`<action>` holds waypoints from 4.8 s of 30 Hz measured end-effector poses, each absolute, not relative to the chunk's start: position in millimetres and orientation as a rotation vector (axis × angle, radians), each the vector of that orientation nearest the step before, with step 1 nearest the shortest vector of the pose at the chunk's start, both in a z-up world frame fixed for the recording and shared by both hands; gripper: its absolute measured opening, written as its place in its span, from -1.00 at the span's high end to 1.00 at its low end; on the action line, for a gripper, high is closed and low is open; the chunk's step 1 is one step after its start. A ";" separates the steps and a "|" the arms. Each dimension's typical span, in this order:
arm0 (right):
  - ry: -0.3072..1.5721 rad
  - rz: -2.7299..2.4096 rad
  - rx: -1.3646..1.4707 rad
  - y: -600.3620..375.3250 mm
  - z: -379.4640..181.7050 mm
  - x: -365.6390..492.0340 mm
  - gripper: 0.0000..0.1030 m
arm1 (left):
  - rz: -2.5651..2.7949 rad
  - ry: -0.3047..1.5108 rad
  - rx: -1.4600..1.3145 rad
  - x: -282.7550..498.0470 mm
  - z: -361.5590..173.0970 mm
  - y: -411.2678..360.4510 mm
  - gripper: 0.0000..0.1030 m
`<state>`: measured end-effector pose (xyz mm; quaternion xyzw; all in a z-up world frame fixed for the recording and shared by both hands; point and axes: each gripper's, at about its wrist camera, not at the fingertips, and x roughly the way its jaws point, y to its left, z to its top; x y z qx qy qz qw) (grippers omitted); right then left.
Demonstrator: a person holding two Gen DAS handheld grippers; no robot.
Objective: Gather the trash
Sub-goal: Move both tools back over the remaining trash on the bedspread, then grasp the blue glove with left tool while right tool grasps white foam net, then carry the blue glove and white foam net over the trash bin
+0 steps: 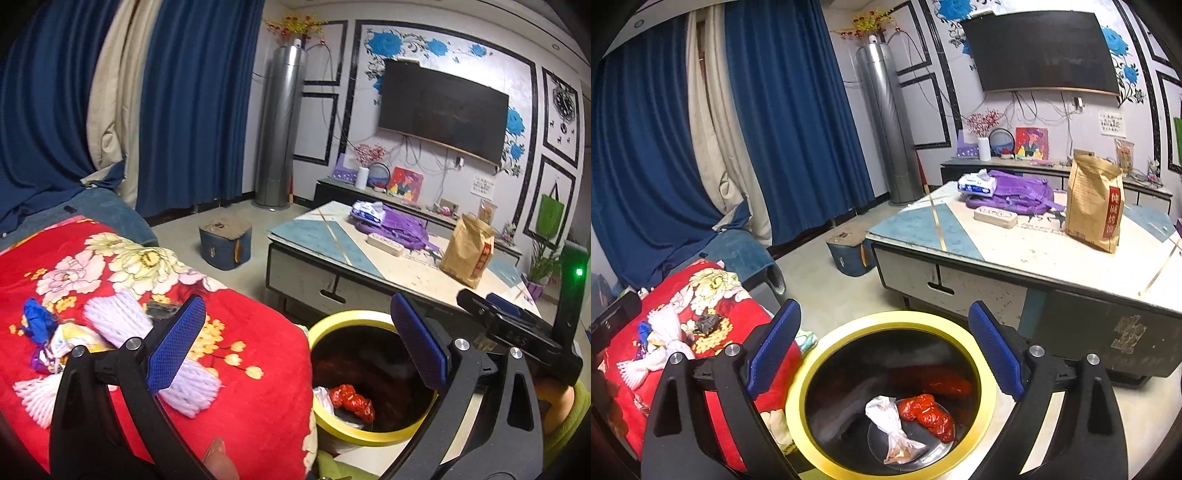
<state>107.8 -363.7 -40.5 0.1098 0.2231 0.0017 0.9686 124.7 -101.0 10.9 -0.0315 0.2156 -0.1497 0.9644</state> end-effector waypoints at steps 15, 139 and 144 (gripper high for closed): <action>0.375 0.065 0.151 -316.2 -14.1 91.9 -0.87 | -0.209 0.374 -0.130 111.7 30.0 -50.5 -0.79; 0.550 0.455 0.061 -176.3 -25.6 142.3 0.39 | -0.155 0.418 -0.240 117.5 34.5 69.4 0.72; 0.547 0.416 0.077 -197.6 -24.6 139.9 0.39 | -0.207 0.438 -0.216 115.5 28.1 42.2 0.72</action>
